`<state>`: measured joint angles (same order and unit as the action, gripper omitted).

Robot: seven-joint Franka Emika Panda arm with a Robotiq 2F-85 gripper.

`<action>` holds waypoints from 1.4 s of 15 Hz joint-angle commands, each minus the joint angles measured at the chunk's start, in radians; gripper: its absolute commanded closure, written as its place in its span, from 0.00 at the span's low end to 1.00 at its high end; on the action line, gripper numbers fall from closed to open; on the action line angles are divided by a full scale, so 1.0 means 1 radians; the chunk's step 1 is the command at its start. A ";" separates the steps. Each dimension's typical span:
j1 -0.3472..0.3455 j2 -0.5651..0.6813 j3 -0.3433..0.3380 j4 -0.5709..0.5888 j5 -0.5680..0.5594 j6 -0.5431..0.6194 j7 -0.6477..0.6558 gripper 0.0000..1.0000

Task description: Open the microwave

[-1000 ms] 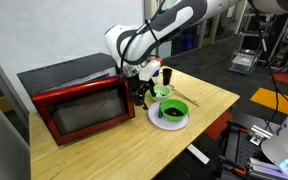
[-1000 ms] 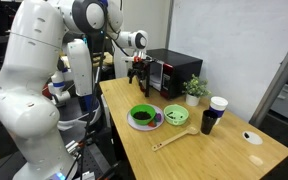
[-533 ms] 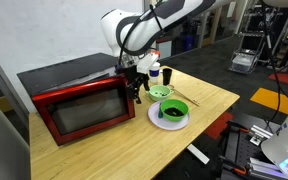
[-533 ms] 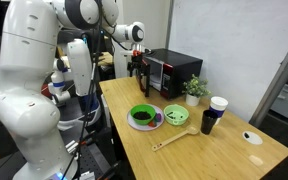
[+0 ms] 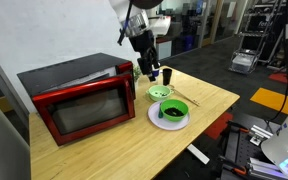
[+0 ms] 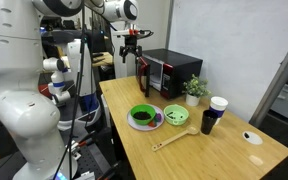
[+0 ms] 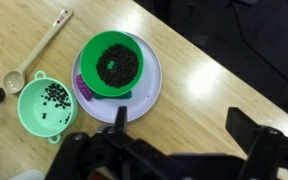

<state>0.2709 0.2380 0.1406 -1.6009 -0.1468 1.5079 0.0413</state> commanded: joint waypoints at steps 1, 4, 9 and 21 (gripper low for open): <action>-0.020 -0.032 0.021 0.107 -0.057 -0.193 -0.176 0.00; -0.035 0.026 0.015 0.289 -0.109 -0.343 -0.326 0.00; -0.083 0.203 0.003 0.550 -0.169 -0.454 -0.596 0.00; -0.060 0.567 0.004 0.921 -0.275 -0.503 -1.055 0.00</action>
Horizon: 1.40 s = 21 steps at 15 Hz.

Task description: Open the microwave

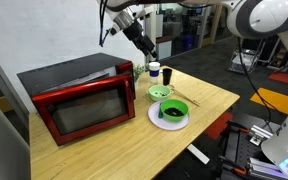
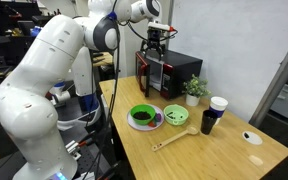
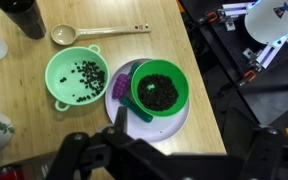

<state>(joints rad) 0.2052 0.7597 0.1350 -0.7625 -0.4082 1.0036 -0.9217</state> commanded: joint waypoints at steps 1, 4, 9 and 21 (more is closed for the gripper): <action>0.005 0.050 0.013 0.095 -0.004 0.003 -0.114 0.00; 0.007 0.031 0.012 0.057 0.015 0.004 -0.087 0.00; 0.004 0.034 0.018 0.083 0.038 0.004 -0.088 0.00; -0.012 0.084 0.026 0.083 -0.014 0.050 -0.421 0.00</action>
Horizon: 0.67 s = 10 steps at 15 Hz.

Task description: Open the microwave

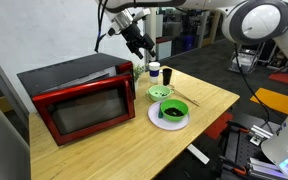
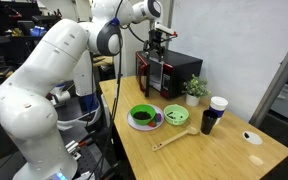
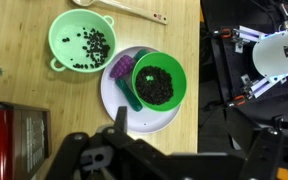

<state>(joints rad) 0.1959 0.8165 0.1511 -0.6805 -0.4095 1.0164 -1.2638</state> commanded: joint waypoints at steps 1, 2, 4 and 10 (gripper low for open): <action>-0.008 0.036 0.020 0.001 0.008 0.073 -0.080 0.00; -0.009 0.045 0.026 0.000 0.022 0.102 -0.083 0.00; -0.016 0.059 0.047 -0.008 0.052 0.189 -0.083 0.00; -0.014 0.080 0.099 -0.044 0.122 0.333 -0.092 0.00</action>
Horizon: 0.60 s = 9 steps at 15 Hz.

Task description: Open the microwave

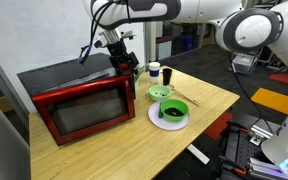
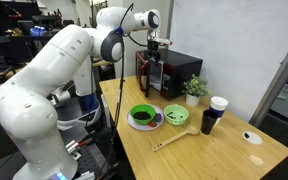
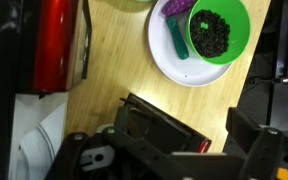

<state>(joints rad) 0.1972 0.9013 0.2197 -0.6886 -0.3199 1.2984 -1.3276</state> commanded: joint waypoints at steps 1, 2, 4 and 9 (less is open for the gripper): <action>-0.014 -0.005 0.038 -0.048 0.044 0.050 -0.029 0.00; -0.013 -0.007 0.045 -0.058 0.054 0.047 -0.027 0.00; -0.009 -0.013 0.055 -0.086 0.064 0.042 -0.023 0.00; 0.003 -0.041 0.071 -0.174 0.053 0.060 -0.015 0.00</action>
<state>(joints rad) 0.2054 0.9028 0.2787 -0.7718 -0.2665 1.3209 -1.3295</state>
